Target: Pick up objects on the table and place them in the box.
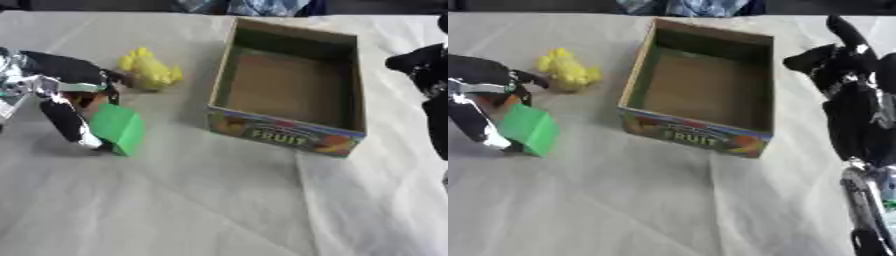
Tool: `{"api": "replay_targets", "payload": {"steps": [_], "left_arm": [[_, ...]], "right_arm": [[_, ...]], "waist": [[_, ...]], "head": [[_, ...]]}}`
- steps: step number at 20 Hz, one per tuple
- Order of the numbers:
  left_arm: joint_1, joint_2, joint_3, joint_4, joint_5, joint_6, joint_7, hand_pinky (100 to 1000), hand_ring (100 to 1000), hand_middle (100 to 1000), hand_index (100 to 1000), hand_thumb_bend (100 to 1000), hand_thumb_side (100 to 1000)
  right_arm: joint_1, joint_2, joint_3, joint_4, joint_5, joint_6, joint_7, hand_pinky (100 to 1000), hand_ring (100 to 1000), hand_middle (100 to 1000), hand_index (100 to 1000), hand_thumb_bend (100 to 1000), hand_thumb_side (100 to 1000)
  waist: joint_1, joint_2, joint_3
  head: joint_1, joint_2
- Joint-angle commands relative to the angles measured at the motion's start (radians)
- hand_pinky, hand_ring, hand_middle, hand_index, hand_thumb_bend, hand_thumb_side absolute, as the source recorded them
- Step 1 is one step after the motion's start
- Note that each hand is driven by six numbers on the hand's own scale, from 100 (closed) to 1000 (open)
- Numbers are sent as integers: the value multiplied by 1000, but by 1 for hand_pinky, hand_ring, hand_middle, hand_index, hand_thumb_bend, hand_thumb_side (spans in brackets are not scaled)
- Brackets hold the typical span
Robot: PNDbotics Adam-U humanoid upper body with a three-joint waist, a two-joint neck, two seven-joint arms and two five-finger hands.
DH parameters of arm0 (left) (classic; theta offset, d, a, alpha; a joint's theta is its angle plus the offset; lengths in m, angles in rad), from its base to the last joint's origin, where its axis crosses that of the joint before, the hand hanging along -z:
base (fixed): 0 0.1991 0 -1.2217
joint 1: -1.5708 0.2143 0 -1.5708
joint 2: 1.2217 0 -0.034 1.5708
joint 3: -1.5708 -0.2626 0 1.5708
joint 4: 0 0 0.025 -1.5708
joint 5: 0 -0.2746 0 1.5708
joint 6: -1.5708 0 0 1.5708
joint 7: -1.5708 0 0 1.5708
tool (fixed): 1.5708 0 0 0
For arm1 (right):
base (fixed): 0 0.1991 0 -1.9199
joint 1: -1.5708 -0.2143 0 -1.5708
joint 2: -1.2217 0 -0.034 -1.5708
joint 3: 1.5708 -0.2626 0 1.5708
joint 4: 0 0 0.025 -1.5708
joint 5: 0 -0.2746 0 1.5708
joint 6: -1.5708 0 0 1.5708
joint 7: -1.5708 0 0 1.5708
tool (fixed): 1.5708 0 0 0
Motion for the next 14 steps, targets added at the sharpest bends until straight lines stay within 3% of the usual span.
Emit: {"api": "replay_targets", "payload": {"steps": [1, 14], "left_arm": [[-34, 11, 36, -49, 27, -32, -61, 416, 427, 1000, 411, 100, 111], [-134, -39, 71, -112, 46, 38, -61, 385, 402, 1000, 395, 100, 100]], "right_arm": [[-4, -15, -9, -20, 1, 1, -4, 798, 716, 607, 965, 364, 1000], [-2, -19, -11, -20, -6, 1, -9, 798, 714, 607, 965, 365, 1000]], "waist": [[4, -28, 2], [5, -38, 6]], "head": [[-4, -1], [-13, -8]]}}
